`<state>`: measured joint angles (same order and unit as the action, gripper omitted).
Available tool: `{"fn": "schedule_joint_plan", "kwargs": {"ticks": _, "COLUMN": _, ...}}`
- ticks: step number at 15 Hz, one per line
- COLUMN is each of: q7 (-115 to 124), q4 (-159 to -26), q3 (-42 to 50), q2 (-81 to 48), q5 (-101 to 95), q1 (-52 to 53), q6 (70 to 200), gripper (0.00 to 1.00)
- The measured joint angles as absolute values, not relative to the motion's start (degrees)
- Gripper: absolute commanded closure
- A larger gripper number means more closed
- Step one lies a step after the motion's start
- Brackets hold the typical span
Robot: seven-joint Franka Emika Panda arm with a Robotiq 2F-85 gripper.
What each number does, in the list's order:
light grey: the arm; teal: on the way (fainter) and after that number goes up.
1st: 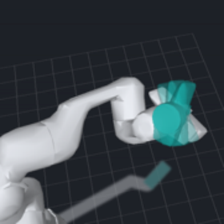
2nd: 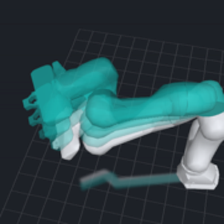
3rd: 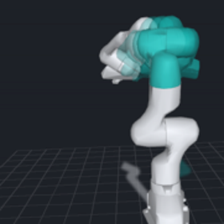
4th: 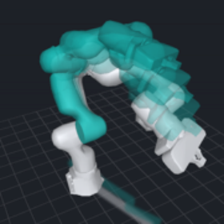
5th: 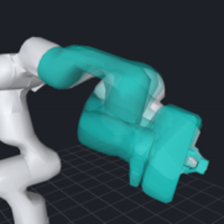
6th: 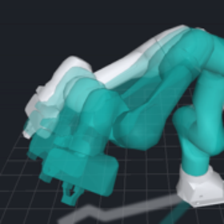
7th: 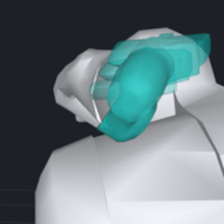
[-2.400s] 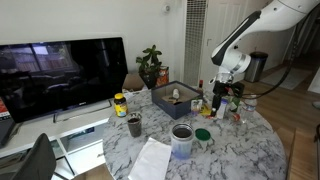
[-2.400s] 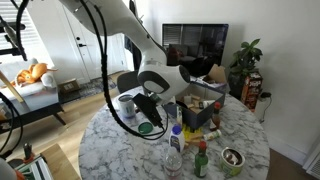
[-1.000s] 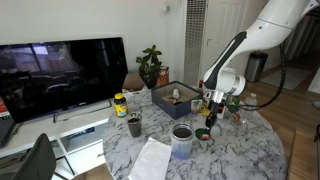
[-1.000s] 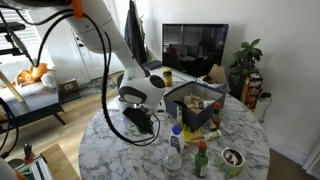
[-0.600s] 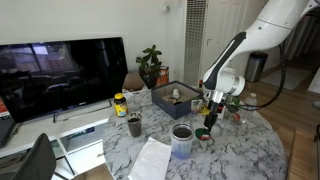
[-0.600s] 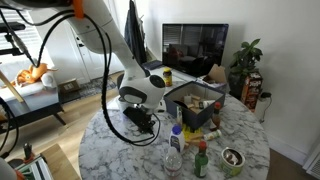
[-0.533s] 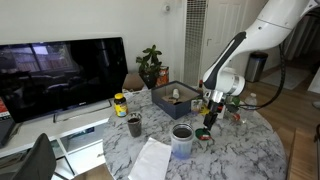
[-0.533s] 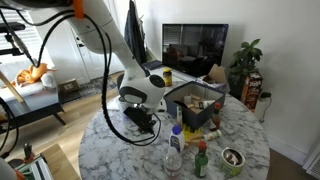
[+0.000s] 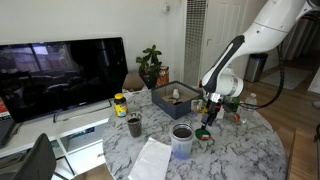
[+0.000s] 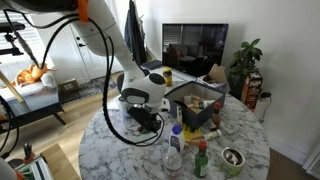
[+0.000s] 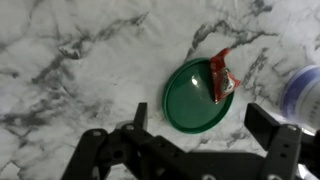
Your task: Pick up the red ketchup packet from the box and put it on the green lid, pick up the green lid and pour the red ketchup packet into the silver cup
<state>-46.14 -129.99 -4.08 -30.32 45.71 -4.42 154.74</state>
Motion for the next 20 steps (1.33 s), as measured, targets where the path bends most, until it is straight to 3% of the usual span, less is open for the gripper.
{"fn": "schedule_joint_plan", "kwargs": {"ticks": 1, "q7": -44.7, "q4": -129.6, "q3": -4.1, "q2": -31.0, "q5": 44.3, "q1": -4.4, "q6": 155.4, "gripper": 0.23}}
{"fn": "schedule_joint_plan", "kwargs": {"ticks": 2, "q7": -43.4, "q4": -129.2, "q3": -4.1, "q2": -31.6, "q5": 42.9, "q1": -4.4, "q6": 156.0, "gripper": 0.36}}
{"fn": "schedule_joint_plan", "kwargs": {"ticks": 9, "q7": -34.7, "q4": -126.9, "q3": -4.6, "q2": -34.3, "q5": 33.8, "q1": -5.6, "q6": 156.8, "gripper": 0.89}}
{"fn": "schedule_joint_plan", "kwargs": {"ticks": 12, "q7": -31.5, "q4": -126.6, "q3": -5.4, "q2": -34.5, "q5": 30.2, "q1": -6.8, "q6": 156.8, "gripper": 1.0}}
{"fn": "schedule_joint_plan", "kwargs": {"ticks": 20, "q7": -25.4, "q4": -126.0, "q3": -7.3, "q2": -35.0, "q5": 23.7, "q1": -9.1, "q6": 156.8, "gripper": 1.0}}
